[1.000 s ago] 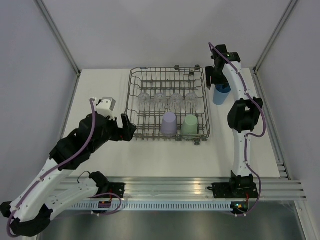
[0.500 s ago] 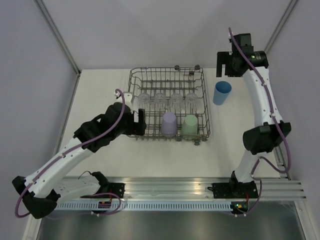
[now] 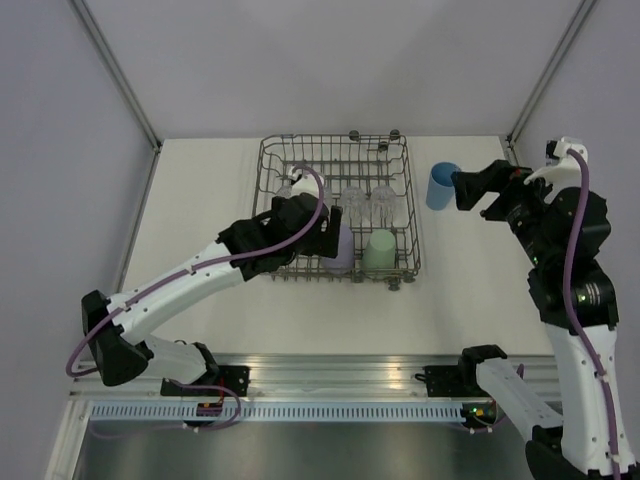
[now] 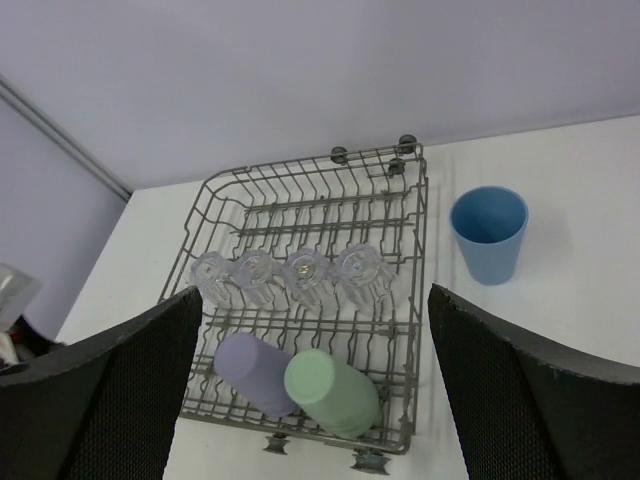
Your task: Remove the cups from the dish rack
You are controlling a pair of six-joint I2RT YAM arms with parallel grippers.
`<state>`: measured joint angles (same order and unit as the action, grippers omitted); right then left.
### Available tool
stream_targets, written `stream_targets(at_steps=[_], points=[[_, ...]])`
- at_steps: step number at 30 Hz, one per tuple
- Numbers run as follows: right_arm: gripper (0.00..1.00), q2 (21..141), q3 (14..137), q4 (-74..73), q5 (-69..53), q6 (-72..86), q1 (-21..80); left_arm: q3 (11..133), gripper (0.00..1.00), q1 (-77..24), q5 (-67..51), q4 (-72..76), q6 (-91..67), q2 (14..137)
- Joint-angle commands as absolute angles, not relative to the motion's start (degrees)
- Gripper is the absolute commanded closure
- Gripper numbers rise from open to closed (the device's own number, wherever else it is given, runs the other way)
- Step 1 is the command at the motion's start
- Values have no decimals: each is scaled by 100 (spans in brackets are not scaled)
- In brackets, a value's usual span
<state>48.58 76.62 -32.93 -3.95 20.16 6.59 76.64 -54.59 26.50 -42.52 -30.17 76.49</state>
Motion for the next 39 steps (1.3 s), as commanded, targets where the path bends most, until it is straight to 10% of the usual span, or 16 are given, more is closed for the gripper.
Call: stream_targets(at_steps=[1,25,39], points=[[2,4450,7225,-3294,-862,2609,650,7866,0,-5555,2813,-3490,-3067,7945],[2,3419,6442,-4017,-1635,2593,650,8367,5,-5537,3340,-2856,-2610,10309],[2,3533,6372,-3876,-1828,2514,650,8174,60,-5546,3252,-2918,-2821,9888]])
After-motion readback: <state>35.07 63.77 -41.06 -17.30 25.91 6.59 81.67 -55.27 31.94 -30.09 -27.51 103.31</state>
